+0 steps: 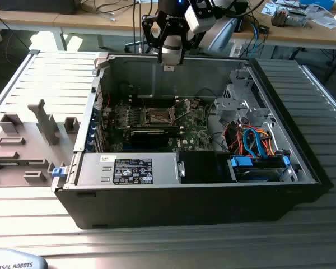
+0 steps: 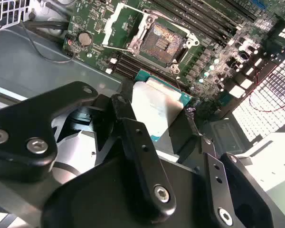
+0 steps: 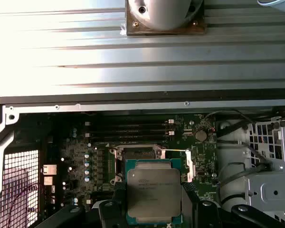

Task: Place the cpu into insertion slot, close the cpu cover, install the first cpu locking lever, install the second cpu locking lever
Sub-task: 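Place the cpu into insertion slot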

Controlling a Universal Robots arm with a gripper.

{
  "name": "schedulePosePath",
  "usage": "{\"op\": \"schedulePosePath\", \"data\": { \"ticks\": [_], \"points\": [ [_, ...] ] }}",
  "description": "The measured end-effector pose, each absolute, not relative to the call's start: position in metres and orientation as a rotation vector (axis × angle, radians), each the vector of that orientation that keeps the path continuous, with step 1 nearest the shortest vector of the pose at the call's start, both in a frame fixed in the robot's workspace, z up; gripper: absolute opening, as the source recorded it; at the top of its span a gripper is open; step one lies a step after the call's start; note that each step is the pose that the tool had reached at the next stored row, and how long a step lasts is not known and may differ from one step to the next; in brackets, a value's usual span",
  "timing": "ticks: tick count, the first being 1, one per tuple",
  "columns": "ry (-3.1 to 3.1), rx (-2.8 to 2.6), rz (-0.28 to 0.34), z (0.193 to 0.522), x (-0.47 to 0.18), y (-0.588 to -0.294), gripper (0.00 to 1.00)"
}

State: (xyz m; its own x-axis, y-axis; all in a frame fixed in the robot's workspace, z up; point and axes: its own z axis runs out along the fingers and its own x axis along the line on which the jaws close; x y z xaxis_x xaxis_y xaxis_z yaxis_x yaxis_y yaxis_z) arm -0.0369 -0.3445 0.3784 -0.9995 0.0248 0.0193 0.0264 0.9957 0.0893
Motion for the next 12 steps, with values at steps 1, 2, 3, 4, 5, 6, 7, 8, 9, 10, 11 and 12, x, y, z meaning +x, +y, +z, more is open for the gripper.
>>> {"op": "schedulePosePath", "data": {
  "ticks": [1,2,3,4,5,6,7,8,9,10,11,12],
  "points": [
    [-3.12,-0.04,-0.14,0.3784,-0.0369,-0.3445,0.54],
    [-3.12,-0.04,-0.14,0.3784,-0.0369,-0.3445,0.54],
    [-3.12,-0.04,-0.14,0.3783,-0.0369,-0.3445,0.54],
    [-3.12,-0.04,-0.139,0.3782,-0.0369,-0.3445,0.54],
    [-3.12,-0.04,-0.139,0.3782,-0.0369,-0.3445,0.54],
    [-3.12,-0.04,-0.138,0.3783,-0.0369,-0.3445,0.54],
    [-3.12,-0.04,-0.138,0.3783,-0.0369,-0.3445,0.54],
    [-3.12,-0.04,-0.137,0.3782,-0.0369,-0.3445,0.54],
    [-3.12,-0.04,-0.137,0.3783,-0.0369,-0.3445,0.54],
    [-3.12,-0.04,-0.136,0.3782,-0.0369,-0.3445,0.54],
    [-3.12,-0.04,-0.136,0.3783,-0.0369,-0.3445,0.54],
    [-3.12,-0.04,-0.135,0.3783,-0.0369,-0.3445,0.54]
  ]
}}
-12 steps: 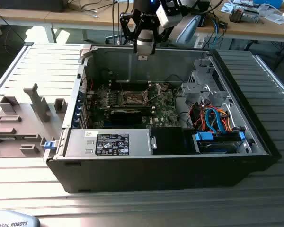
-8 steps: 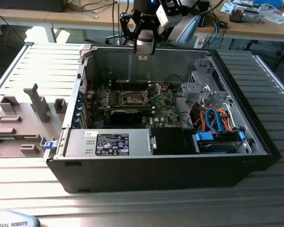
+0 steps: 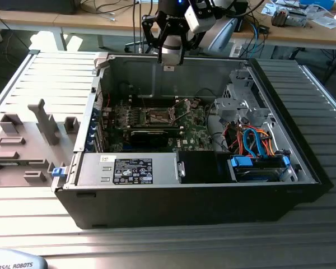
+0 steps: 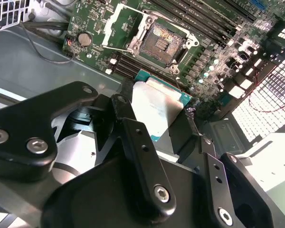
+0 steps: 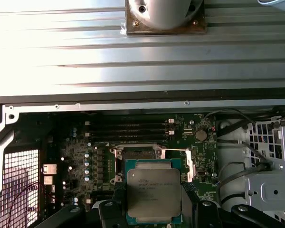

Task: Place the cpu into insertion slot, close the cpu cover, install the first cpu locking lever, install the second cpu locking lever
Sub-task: 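Place the cpu into insertion slot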

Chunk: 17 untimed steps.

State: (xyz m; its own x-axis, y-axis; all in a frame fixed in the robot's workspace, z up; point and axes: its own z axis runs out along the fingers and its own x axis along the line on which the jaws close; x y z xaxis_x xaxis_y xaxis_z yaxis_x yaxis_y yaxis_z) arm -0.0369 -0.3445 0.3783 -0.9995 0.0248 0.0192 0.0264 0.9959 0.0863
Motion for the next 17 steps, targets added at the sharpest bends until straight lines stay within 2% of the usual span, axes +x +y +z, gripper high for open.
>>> {"op": "schedulePosePath", "data": {
  "ticks": [17],
  "points": [
    [-3.12,-0.04,-0.134,0.3726,-0.0369,-0.3445,0.54]
  ]
}}
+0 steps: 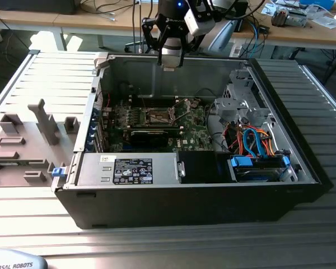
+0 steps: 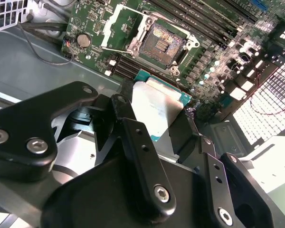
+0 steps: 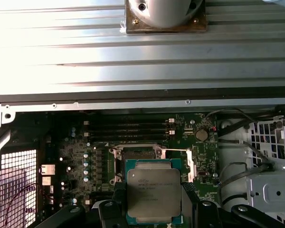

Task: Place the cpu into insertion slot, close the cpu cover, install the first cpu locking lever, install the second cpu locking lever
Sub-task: 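Place the cpu into insertion slot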

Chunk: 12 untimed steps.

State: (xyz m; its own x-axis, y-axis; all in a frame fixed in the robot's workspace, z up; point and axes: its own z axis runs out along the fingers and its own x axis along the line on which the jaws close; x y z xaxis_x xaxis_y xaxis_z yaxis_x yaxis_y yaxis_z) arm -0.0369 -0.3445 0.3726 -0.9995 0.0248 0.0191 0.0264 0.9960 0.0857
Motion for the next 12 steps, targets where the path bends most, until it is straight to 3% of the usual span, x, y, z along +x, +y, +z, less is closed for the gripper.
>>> {"op": "schedulePosePath", "data": {
  "ticks": [12],
  "points": [
    [-3.12,-0.04,-0.134,0.3691,-0.0369,-0.3445,0.54]
  ]
}}
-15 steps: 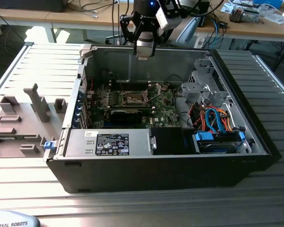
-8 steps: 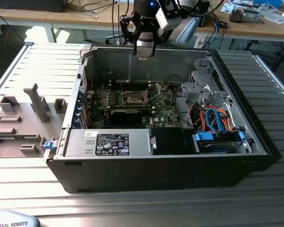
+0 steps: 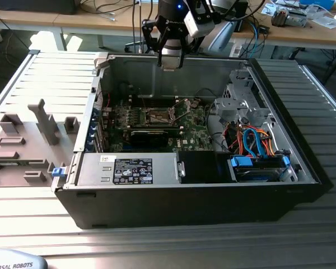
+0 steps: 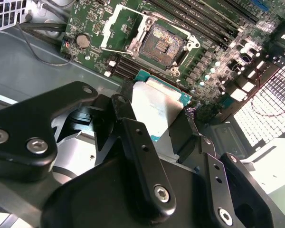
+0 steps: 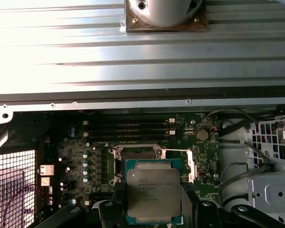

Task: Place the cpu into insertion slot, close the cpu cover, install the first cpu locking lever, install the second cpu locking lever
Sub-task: 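Place the cpu into insertion slot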

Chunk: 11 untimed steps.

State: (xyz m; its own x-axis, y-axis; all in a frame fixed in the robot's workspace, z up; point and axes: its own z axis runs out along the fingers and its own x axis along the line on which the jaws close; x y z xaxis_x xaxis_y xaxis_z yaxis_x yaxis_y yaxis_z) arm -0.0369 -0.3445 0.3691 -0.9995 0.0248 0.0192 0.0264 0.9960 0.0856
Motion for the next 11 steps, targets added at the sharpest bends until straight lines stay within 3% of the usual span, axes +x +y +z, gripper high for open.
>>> {"op": "schedulePosePath", "data": {
  "ticks": [11],
  "points": [
    [-3.12,-0.04,-0.134,0.3668,-0.0369,-0.3445,0.54]
  ]
}}
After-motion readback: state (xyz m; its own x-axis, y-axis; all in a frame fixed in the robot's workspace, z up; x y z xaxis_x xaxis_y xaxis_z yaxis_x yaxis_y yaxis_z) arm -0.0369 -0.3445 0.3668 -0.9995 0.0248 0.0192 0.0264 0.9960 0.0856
